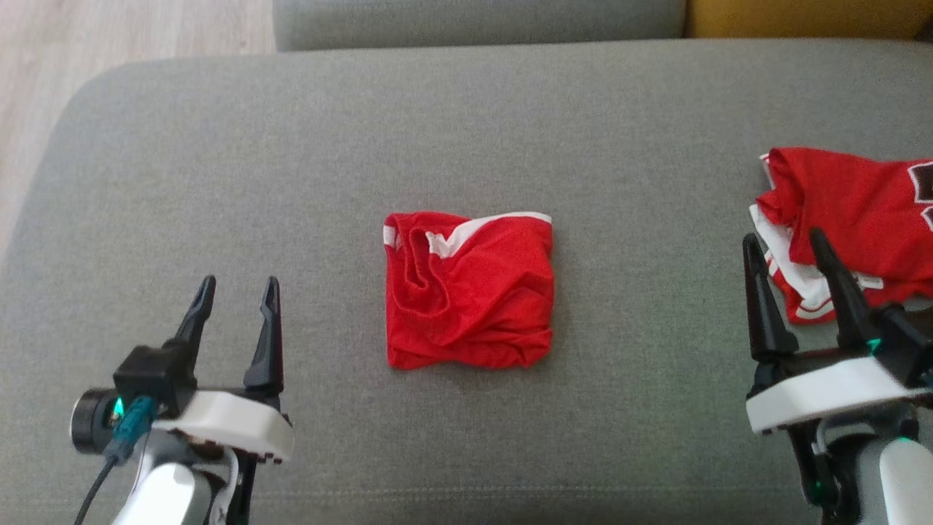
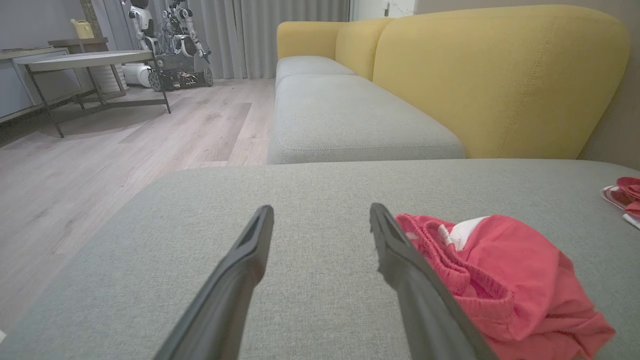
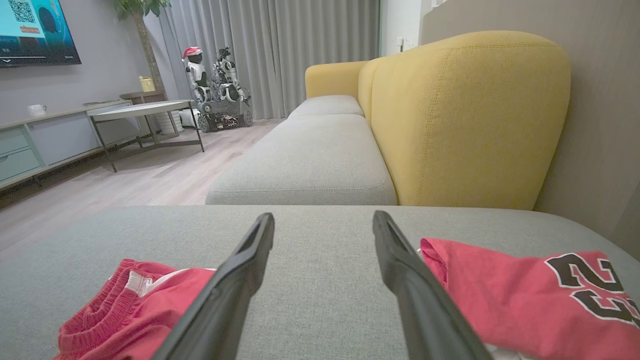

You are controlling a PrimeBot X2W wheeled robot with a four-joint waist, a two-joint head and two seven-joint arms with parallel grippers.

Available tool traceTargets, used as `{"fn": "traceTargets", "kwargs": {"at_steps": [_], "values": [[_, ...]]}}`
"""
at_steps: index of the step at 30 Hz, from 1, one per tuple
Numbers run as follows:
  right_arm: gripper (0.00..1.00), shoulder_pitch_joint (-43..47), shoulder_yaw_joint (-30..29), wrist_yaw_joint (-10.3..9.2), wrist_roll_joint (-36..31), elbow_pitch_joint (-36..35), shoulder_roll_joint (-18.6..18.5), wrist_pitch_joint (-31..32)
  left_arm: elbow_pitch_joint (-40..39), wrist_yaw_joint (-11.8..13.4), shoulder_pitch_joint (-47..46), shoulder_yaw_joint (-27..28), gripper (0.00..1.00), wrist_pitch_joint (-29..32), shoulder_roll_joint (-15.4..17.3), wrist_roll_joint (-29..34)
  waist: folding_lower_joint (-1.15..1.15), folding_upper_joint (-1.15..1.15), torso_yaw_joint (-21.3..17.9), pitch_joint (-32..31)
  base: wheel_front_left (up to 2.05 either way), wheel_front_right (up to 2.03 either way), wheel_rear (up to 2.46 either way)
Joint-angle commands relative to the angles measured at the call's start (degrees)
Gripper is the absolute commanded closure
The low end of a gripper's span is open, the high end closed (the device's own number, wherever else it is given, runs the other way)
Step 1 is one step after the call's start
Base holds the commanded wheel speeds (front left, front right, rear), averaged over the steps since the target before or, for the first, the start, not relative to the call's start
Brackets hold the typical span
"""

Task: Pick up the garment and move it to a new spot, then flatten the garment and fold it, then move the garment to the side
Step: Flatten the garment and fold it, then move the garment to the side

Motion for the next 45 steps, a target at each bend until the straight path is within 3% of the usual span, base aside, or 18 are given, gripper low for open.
{"fn": "traceTargets", "kwargs": {"at_steps": [1,17,45], "values": [[0.0,-0.6,0.9,-0.04,-0.2,-2.5,0.0,0.4,-2.2,0.5,-1.4,2.1,0.0,0.3,1.8,0.4,0.0,0.0,0.0,-1.2,0.0,0.0,0.0],[0.0,4.3,0.1,-0.04,-0.4,-4.0,0.6,2.9,-2.4,1.0,2.8,1.6,0.0,1.4,2.3,-1.1,0.0,0.0,0.2,-5.8,0.0,0.0,0.0],[0.0,3.8,0.0,-0.04,0.1,-3.5,0.9,3.3,-2.8,1.2,1.7,1.2,0.0,0.6,2.6,-1.8,0.0,0.0,0.3,-4.2,0.0,0.0,0.0]]}}
